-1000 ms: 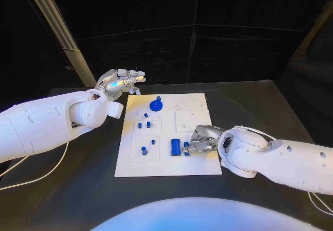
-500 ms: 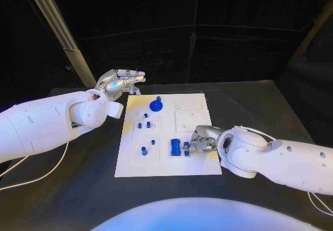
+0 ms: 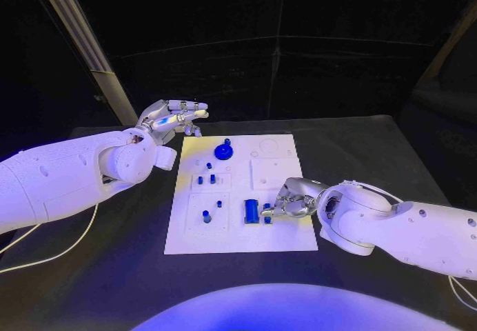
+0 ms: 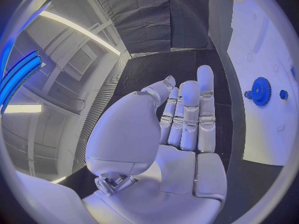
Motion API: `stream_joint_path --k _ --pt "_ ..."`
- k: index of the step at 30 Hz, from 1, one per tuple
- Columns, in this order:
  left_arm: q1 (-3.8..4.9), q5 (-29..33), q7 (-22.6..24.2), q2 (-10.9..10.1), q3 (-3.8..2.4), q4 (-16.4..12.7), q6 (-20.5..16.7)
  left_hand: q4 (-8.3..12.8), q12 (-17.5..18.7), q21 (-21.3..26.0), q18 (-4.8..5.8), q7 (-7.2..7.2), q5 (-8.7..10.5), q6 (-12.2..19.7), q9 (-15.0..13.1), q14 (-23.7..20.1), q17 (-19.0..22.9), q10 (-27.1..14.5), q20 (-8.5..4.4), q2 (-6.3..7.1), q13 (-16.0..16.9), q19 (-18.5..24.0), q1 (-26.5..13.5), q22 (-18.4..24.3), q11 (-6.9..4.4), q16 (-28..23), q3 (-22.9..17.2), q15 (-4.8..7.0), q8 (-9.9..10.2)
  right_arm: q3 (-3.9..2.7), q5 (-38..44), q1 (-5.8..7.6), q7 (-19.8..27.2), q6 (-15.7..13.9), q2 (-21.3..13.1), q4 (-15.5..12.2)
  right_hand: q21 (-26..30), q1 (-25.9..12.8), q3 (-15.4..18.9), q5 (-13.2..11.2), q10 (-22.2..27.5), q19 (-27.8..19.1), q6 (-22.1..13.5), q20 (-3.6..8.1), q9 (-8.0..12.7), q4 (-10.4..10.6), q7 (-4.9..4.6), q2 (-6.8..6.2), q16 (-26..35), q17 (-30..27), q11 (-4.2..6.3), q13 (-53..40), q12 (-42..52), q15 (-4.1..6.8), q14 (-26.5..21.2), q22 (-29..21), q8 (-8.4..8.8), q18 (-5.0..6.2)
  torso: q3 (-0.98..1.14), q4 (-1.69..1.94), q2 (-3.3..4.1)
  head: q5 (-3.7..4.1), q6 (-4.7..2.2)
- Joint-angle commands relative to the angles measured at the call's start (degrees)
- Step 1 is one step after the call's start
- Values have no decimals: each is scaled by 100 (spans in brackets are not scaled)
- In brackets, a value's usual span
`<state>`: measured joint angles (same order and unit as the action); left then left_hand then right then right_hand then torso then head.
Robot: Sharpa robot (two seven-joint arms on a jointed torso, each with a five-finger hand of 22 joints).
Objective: Assemble the parts on the task board
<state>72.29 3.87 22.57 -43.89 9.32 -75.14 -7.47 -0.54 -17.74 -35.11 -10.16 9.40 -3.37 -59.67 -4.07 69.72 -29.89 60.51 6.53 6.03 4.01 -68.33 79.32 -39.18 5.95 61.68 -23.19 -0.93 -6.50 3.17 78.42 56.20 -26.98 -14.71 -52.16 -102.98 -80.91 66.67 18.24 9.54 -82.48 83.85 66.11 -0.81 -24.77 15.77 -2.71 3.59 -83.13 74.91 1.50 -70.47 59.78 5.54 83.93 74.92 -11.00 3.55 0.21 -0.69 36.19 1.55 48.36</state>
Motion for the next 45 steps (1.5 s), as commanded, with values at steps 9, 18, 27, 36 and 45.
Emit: stream_joint_path --k 9,18,27,36,45 --pt "9 19 21 -9 -4 -11 58 4 -23 26 -30 26 -22 23 5 -56 6 -42 2 9 -8 16 -16 7 -18 -29 -22 2 -26 -1 -40 10 1429 -824 -365 -30 78 1500 -371 317 210 -34 -1034 -226 398 -831 -405 44 52 395 -307 99 -169 -276 388 -20 661 -22 -4 -3 -2 3 -9" --pt "8 18 31 -8 -3 -3 62 8 -29 29 -31 26 -23 25 4 -65 24 -46 3 11 -8 19 -20 8 -18 -35 -32 1 -29 1 219 7 2080 -962 -409 -13 42 2209 -951 434 259 -21 -1245 -320 827 -1299 -545 341 6 459 -404 53 -67 -363 398 34 748 -28 -1 1 -2 12 -9" --pt "7 18 33 -2 1 1 66 8 -29 29 -31 26 -23 25 4 -65 24 -46 3 11 -8 19 -20 8 -18 -35 -32 1 -29 3 345 3 2074 -710 -314 107 37 2241 -1328 568 289 -27 -978 -319 1101 -1425 -511 374 -7 477 -378 51 -39 -349 396 41 745 -25 3 3 11 8 -5" --pt "6 16 33 2 6 4 68 8 -29 29 -31 26 -23 25 4 -65 24 -46 3 11 -8 19 -20 8 -18 -35 -32 1 -29 5 363 1 1908 -392 -190 222 29 1830 -1699 443 267 -27 -795 -302 1382 -1225 -467 401 -22 500 -350 46 11 -332 400 54 744 -26 4 7 10 -2 16" --pt "5 16 32 11 13 11 74 8 -29 29 -31 26 -23 25 4 -65 24 -46 3 11 -8 19 -20 8 -18 -35 -32 1 -29 5 461 -1 1726 -313 -86 317 25 1684 -2051 407 262 -26 -711 -286 1563 -1184 -445 319 -30 513 -340 44 38 -318 403 62 741 -27 2 5 6 -7 40"
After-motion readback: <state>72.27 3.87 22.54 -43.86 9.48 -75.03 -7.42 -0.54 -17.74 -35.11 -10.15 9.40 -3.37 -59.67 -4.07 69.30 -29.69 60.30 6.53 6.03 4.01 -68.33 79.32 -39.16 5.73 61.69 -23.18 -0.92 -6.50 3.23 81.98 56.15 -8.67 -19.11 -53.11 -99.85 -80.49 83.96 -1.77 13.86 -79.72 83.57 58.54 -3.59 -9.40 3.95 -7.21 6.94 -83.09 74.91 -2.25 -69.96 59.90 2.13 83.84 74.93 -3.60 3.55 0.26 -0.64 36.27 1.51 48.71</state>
